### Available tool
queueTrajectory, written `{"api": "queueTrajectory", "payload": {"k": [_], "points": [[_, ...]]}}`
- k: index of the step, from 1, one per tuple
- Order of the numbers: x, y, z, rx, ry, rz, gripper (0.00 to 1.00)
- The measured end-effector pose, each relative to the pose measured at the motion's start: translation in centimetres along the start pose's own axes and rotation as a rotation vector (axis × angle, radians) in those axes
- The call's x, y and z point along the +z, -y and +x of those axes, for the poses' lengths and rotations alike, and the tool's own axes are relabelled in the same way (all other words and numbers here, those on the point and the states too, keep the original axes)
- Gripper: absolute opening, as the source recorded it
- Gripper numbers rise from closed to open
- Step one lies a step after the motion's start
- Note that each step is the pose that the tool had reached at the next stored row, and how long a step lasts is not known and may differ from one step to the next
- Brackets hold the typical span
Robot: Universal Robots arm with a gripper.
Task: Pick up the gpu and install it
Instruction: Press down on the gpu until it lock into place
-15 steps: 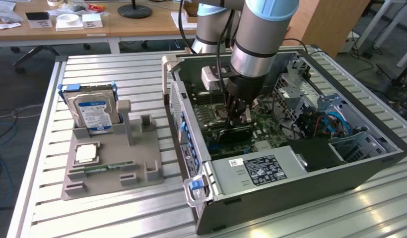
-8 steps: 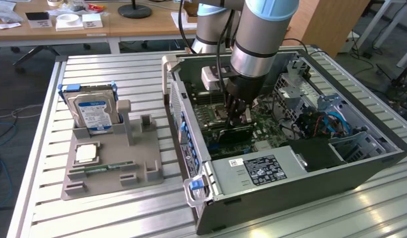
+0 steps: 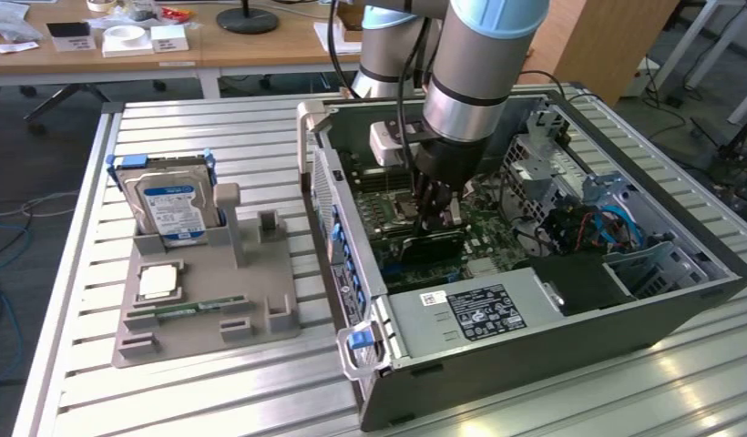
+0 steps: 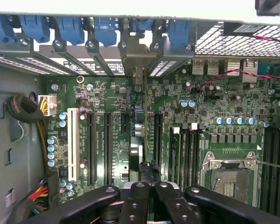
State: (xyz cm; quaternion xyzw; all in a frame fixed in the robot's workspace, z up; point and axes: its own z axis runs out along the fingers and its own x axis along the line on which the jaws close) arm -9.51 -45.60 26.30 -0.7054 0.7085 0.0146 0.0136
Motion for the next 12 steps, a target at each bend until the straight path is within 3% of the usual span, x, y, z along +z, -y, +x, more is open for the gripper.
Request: {"api": "queueTrajectory", "payload": {"k": [12], "points": [[-2.88, 0.00, -0.1, 0.000, -0.0020, -0.0010, 0.11]]}}
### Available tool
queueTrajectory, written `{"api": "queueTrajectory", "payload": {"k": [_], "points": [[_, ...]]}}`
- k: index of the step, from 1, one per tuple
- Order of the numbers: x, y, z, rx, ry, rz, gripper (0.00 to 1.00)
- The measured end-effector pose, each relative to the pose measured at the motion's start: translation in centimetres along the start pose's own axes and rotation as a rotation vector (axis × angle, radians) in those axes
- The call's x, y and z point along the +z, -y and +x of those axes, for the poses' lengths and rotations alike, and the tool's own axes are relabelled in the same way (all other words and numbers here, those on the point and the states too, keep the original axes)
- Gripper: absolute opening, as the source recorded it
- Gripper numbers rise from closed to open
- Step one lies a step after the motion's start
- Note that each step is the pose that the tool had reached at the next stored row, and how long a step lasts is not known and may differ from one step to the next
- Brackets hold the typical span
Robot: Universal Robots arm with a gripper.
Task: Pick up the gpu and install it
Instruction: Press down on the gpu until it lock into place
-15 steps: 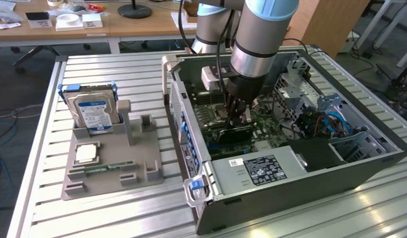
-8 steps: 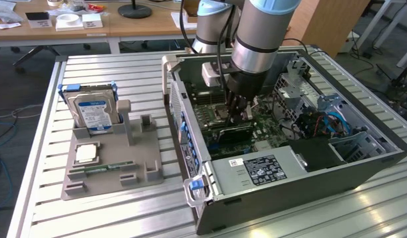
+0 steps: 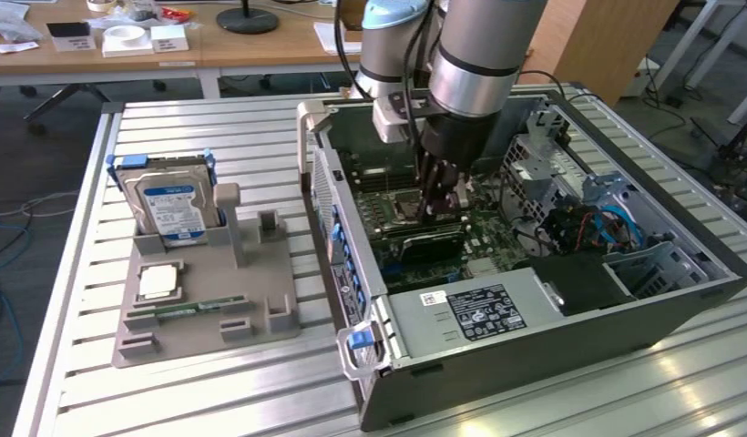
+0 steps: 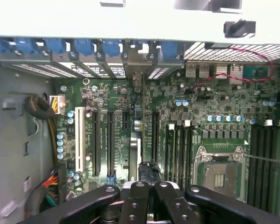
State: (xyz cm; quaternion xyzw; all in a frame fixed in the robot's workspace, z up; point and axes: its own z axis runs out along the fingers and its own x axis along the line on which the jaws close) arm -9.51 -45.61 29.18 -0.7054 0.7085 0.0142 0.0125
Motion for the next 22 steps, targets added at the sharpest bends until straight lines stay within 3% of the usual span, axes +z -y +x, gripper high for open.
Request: {"api": "queueTrajectory", "payload": {"k": [15, 22], "points": [[-2.99, -0.01, -0.1, 0.000, 0.0000, 0.0000, 0.11], [-3.23, -0.01, -0.1, 0.000, 0.0001, 0.0000, 0.11]]}}
